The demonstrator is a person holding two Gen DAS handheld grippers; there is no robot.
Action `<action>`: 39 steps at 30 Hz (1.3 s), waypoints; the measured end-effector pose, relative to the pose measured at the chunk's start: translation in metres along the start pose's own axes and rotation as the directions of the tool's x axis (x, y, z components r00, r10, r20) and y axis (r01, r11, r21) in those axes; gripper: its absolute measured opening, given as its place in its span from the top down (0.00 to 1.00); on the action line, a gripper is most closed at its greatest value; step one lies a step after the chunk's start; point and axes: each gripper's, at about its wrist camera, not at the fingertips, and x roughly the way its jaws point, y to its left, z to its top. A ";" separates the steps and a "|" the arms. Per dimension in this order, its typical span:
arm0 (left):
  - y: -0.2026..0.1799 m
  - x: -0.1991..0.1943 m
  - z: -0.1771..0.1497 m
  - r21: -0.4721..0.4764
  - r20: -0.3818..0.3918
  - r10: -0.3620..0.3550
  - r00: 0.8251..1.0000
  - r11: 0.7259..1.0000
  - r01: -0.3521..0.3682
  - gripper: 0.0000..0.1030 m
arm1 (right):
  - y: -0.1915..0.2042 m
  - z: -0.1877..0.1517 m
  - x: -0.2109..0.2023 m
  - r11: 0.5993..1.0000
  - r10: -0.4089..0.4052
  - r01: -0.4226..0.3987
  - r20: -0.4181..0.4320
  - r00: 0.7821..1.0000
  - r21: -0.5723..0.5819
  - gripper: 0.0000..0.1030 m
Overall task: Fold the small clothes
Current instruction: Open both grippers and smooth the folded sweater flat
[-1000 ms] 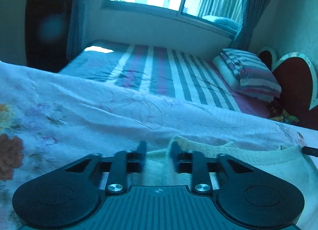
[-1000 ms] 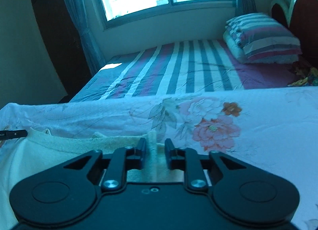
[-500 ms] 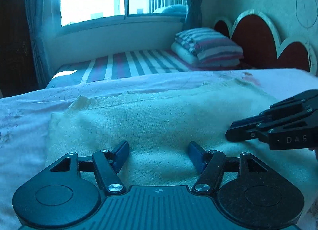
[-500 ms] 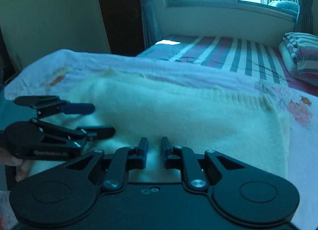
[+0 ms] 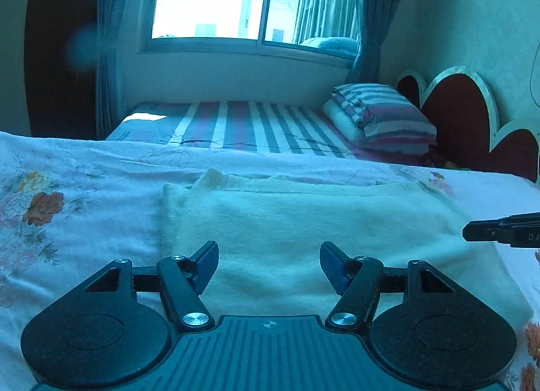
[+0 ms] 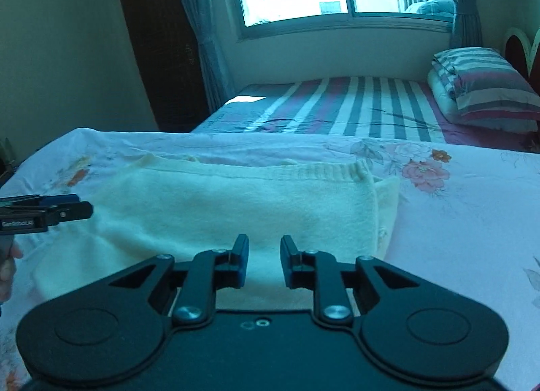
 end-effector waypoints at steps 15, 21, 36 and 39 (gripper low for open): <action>-0.017 -0.066 -0.069 -0.195 -0.061 0.012 0.998 0.981 -0.023 0.36 | 0.049 -0.054 -0.059 0.999 -0.026 0.026 0.014 1.000 0.039 0.78; -0.063 -0.045 -0.058 -0.033 -0.042 -0.018 0.999 0.999 0.017 0.36 | 0.074 -0.049 -0.043 1.000 0.005 -0.005 0.017 1.000 0.009 0.79; -0.031 -0.078 -0.080 0.038 -0.055 0.098 0.994 0.995 -0.096 0.36 | 0.034 -0.078 -0.065 0.982 -0.188 0.189 -0.060 0.980 0.011 0.84; -0.016 -0.063 -0.047 -0.019 0.022 0.068 0.997 0.998 -0.068 0.36 | 0.039 -0.051 -0.059 0.989 -0.151 0.150 0.029 0.988 0.018 0.77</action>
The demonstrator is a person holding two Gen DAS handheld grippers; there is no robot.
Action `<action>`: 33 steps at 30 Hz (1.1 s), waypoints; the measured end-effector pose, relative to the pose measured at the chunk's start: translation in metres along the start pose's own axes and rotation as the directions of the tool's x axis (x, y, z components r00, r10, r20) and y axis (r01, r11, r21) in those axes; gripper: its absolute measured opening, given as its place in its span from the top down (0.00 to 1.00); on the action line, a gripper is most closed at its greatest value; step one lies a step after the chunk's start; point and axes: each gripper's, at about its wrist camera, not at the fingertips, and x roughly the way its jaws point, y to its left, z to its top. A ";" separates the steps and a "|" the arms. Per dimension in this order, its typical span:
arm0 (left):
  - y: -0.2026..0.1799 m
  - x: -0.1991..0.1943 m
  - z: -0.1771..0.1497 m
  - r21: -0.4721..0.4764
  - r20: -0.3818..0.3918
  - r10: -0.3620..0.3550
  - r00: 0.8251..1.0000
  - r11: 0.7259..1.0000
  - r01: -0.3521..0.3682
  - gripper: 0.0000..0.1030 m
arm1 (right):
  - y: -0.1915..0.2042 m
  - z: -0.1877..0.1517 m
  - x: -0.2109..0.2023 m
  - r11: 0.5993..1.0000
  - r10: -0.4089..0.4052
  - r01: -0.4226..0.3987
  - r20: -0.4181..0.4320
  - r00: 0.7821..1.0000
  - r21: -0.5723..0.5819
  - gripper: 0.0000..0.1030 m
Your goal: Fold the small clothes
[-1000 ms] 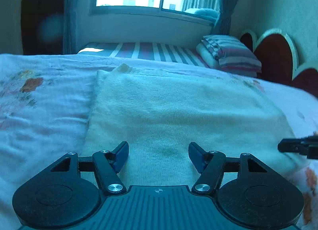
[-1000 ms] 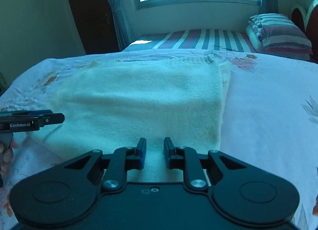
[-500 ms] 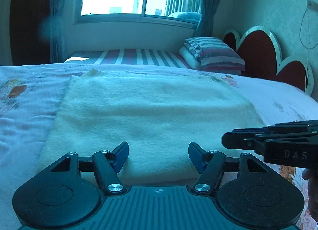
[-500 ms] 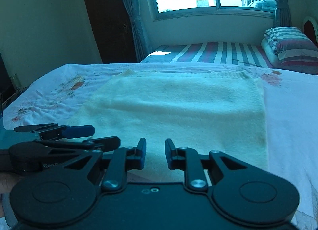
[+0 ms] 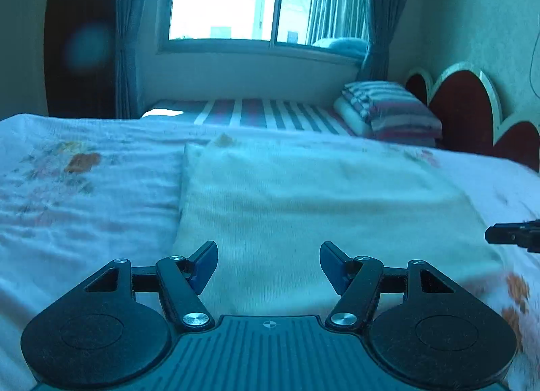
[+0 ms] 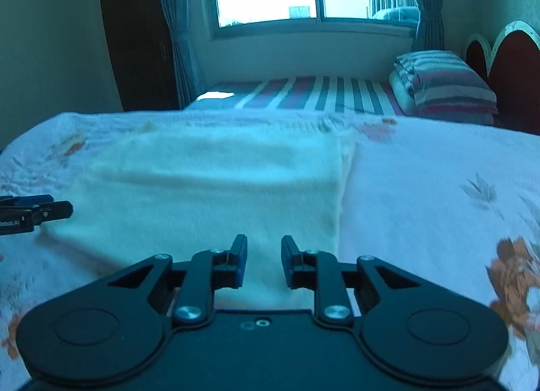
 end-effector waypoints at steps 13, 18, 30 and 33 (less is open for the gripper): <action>-0.040 0.115 0.037 0.155 -0.087 0.012 0.996 0.988 0.002 0.28 | 0.030 0.043 0.110 0.997 -0.013 0.008 -0.070 0.997 -0.073 0.81; -0.032 0.113 0.035 0.163 -0.085 0.008 0.996 0.987 0.006 0.24 | -0.008 0.043 0.097 0.996 -0.085 0.085 -0.059 0.995 -0.016 0.81; -0.019 0.148 0.099 0.166 -0.022 -0.011 1.000 0.986 0.014 0.24 | -0.008 0.089 0.130 0.999 -0.049 0.049 0.015 0.999 -0.010 0.77; -0.018 0.175 0.107 0.166 -0.063 -0.046 0.997 0.985 0.056 0.24 | -0.003 0.100 0.153 1.000 -0.025 0.025 0.022 0.999 -0.018 0.77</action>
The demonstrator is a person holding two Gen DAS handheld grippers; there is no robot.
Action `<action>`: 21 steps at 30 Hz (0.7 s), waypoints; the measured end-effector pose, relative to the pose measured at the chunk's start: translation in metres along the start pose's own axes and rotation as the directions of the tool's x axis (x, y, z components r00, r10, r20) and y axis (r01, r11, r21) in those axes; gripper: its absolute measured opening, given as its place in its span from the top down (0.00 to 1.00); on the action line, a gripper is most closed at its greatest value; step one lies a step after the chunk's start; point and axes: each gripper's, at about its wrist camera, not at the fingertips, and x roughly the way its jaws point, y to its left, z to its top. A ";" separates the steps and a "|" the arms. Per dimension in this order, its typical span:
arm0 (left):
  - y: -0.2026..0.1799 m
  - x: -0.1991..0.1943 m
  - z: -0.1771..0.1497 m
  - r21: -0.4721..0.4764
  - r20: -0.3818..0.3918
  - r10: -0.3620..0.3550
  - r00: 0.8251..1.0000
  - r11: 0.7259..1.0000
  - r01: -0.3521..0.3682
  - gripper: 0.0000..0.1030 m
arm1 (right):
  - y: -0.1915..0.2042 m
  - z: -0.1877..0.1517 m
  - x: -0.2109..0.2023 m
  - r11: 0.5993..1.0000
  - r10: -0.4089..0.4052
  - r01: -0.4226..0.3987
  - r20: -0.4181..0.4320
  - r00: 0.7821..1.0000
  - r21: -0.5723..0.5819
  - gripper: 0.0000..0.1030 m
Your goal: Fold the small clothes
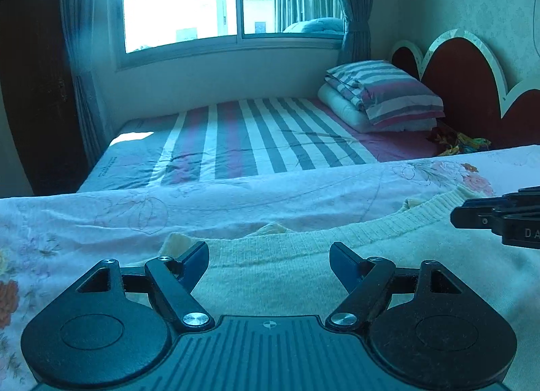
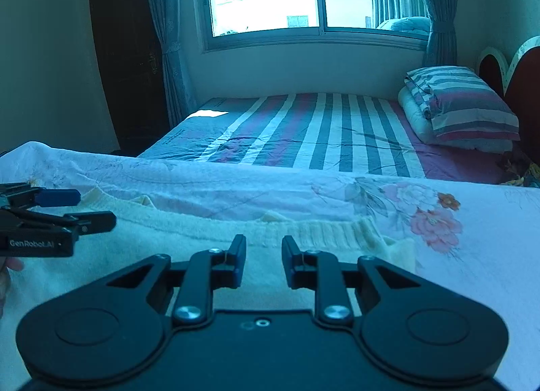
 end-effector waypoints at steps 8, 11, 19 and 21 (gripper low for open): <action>0.027 0.032 -0.014 -0.044 -0.050 0.035 0.998 0.998 -0.037 0.24 | -0.043 -0.007 0.027 0.995 -0.102 0.103 -0.055 0.993 0.018 0.80; 0.041 0.038 -0.018 -0.097 -0.051 0.026 0.998 0.995 -0.031 0.24 | -0.064 -0.011 0.021 0.992 -0.119 0.121 -0.050 0.992 0.040 0.80; 0.034 0.027 -0.015 -0.058 -0.076 0.076 0.994 0.995 -0.081 0.22 | -0.059 -0.007 0.001 0.993 -0.117 0.118 -0.034 0.993 0.018 0.75; 0.033 0.020 -0.015 -0.047 -0.087 0.105 0.991 0.993 -0.109 0.22 | -0.061 -0.008 -0.009 0.993 -0.115 0.116 -0.027 0.993 0.035 0.74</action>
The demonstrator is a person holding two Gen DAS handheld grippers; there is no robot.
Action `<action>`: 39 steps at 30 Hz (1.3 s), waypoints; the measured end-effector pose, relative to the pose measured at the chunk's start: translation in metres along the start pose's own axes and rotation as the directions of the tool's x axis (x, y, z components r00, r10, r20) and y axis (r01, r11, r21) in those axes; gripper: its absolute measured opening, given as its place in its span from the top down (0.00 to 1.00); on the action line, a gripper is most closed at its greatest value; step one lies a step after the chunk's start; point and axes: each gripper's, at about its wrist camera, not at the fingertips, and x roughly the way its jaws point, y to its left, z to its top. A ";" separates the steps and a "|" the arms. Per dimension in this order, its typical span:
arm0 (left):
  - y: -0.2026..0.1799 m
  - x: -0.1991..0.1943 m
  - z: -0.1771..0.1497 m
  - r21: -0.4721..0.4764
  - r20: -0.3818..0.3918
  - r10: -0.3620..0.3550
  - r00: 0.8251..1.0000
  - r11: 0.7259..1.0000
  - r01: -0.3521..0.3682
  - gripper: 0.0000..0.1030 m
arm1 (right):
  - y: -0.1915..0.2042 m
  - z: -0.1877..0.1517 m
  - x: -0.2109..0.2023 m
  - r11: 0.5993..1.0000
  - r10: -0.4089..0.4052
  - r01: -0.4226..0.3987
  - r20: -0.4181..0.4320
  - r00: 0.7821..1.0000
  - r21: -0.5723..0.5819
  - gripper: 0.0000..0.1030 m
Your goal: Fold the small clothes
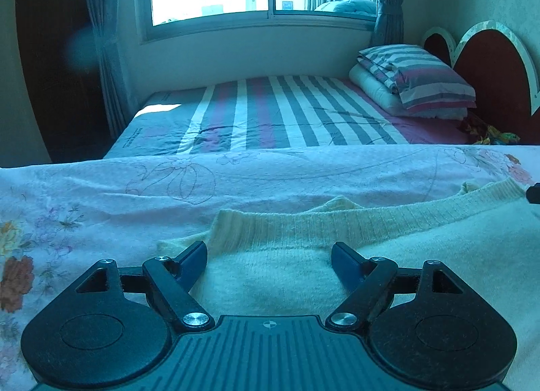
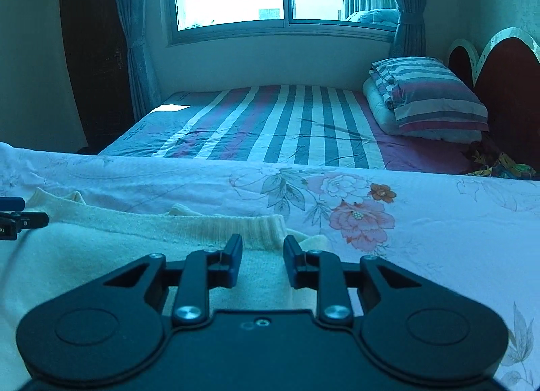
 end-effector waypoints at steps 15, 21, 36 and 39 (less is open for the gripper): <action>0.050 -0.101 -0.068 -0.067 0.060 0.012 0.998 0.998 -0.008 0.16 | 0.014 -0.045 -0.092 0.999 -0.019 0.018 -0.010 1.000 -0.030 0.74; 0.061 -0.123 -0.124 -0.065 -0.037 0.004 0.999 0.998 -0.007 0.16 | 0.026 -0.098 -0.128 0.998 -0.049 0.046 -0.098 0.994 -0.033 0.74; 0.079 -0.151 -0.139 -0.085 -0.102 0.001 0.995 0.996 -0.009 0.17 | 0.032 -0.119 -0.140 0.989 -0.098 0.115 -0.177 0.979 0.093 0.71; 0.079 -0.161 -0.139 -0.129 -0.116 -0.012 0.993 0.992 -0.003 0.17 | 0.033 -0.116 -0.154 0.986 -0.100 0.118 -0.151 0.983 0.115 0.72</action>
